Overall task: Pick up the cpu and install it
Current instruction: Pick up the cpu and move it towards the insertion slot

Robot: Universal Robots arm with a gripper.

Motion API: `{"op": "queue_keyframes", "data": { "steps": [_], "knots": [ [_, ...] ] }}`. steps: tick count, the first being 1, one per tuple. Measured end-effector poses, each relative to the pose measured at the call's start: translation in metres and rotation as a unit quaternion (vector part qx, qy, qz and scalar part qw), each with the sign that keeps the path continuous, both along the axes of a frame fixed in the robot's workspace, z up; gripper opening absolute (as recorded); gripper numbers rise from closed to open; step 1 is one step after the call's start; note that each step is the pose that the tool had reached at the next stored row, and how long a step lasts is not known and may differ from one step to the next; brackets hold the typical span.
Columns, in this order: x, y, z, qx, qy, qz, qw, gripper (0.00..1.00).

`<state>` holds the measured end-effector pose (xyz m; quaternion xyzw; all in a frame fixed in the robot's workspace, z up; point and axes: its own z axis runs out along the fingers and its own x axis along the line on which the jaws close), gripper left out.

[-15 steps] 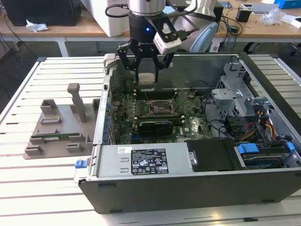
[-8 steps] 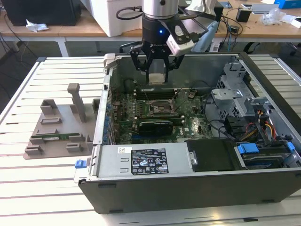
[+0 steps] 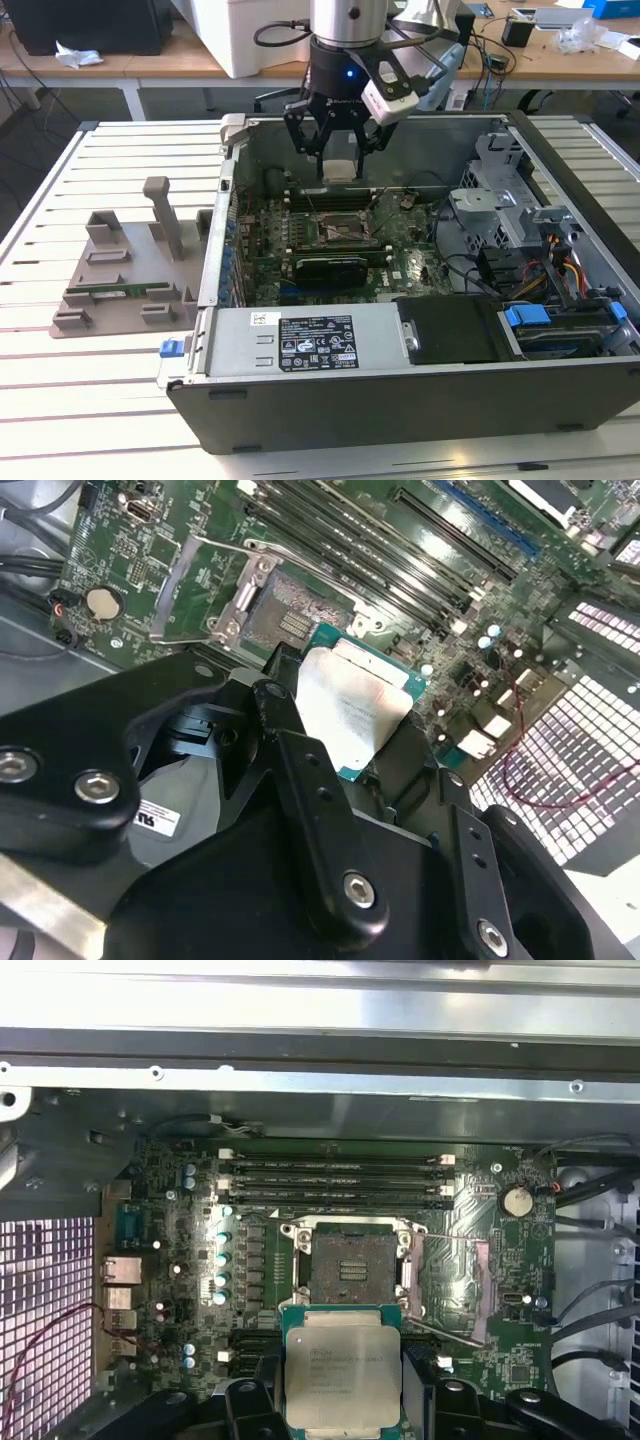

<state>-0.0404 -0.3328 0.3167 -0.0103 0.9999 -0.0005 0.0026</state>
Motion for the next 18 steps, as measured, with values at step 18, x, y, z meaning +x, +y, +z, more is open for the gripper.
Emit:
{"op": "queue_keyframes", "data": {
  "steps": [18],
  "knots": [
    [0.013,0.0079,-0.0275,-0.0004,0.0000,0.000,1.0000,0.55]
  ]
}}
